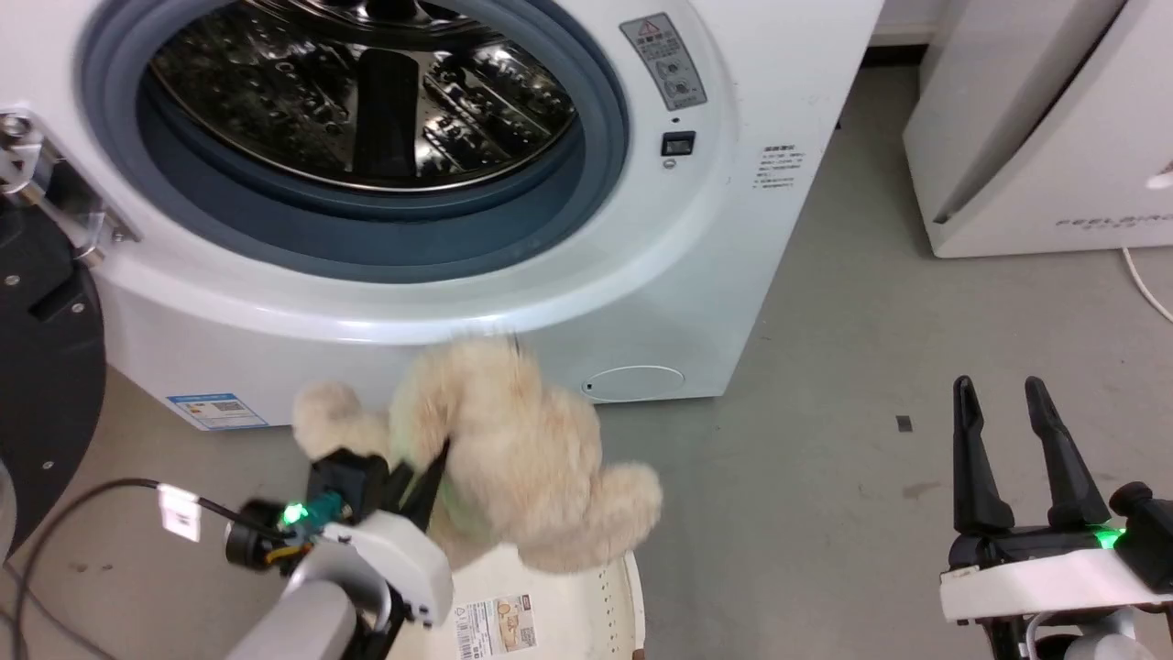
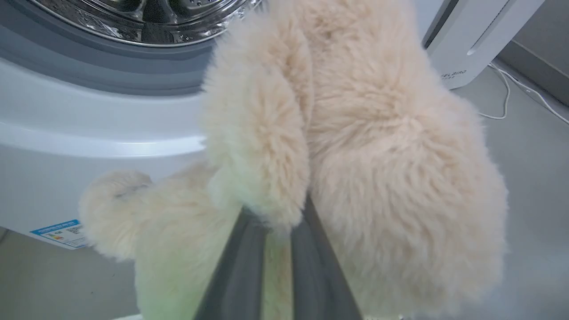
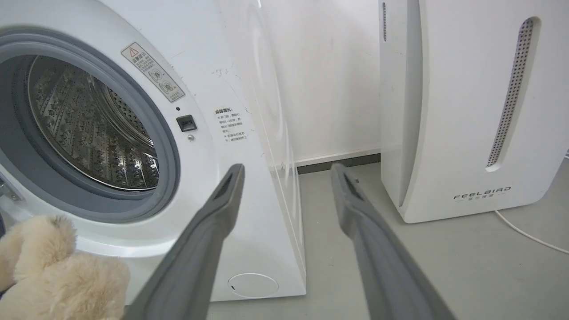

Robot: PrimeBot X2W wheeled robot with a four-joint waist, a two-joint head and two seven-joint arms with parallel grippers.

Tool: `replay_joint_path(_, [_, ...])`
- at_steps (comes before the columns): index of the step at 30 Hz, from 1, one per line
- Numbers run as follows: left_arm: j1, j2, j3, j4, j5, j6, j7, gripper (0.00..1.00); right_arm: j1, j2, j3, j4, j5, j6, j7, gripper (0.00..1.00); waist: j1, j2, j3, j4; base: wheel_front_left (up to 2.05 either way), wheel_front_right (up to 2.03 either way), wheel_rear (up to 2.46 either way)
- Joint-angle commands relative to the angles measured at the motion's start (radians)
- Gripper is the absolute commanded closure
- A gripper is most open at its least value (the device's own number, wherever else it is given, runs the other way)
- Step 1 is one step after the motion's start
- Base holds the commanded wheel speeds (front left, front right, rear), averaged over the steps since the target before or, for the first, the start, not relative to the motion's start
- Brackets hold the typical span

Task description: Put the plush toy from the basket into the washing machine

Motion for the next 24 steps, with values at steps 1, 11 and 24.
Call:
replay_joint_path(1, [0.007, 0.005, 0.027, -0.043, 0.018, 0.006, -0.006, 1.0, 0.013, 0.0, 0.001, 0.002, -0.003, -0.001, -0.005, 0.0, 0.0002, 0.0, -0.006, 0.006, 0.0, 0.0, 0.0])
replay_joint_path(11, [-0.04, 0.042, 0.201, -0.252, 0.085, 0.02, -0.006, 1.0, -0.006, 0.0, 0.021, -0.015, -0.009, -0.001, -0.005, 0.0, 0.0002, 0.0, 0.063, -0.038, 0.0, 0.0, 0.0])
replay_joint_path(24, [-0.427, 0.196, 0.31, -0.237, 0.103, -0.011, 0.097, 1.0, -0.086, 0.0, 0.046, -0.105, -0.003, -0.001, -0.005, 0.0, 0.0002, 0.0, 0.314, -0.153, 0.0, 0.0, 0.0])
